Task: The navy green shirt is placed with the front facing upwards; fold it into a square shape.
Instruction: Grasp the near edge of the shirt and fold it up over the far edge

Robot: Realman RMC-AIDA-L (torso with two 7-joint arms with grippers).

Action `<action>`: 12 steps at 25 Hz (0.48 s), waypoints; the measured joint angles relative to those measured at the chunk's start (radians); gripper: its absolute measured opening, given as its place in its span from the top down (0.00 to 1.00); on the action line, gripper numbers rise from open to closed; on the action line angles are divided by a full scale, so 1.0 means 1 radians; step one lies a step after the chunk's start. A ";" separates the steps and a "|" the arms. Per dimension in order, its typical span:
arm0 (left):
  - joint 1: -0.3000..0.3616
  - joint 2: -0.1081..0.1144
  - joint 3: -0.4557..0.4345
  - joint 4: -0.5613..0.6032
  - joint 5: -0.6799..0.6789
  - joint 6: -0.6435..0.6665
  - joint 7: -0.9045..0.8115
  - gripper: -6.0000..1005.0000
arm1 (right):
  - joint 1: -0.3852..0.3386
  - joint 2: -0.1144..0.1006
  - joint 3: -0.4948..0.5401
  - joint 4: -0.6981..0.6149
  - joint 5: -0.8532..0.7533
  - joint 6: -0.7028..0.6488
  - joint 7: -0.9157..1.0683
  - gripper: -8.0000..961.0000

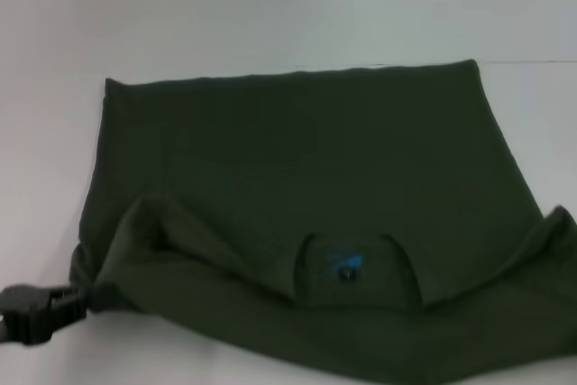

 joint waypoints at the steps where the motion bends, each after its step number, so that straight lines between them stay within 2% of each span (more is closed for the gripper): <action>1: 0.003 0.001 -0.005 0.001 0.008 0.020 0.002 0.98 | -0.012 0.002 0.003 0.000 -0.001 -0.022 -0.018 0.95; 7: 0.012 0.006 -0.044 0.003 0.073 0.124 0.007 0.98 | -0.066 0.003 0.010 0.003 -0.019 -0.114 -0.095 0.95; 12: 0.033 0.005 -0.045 -0.003 0.109 0.146 0.008 0.98 | -0.095 0.004 0.023 0.007 -0.049 -0.151 -0.128 0.95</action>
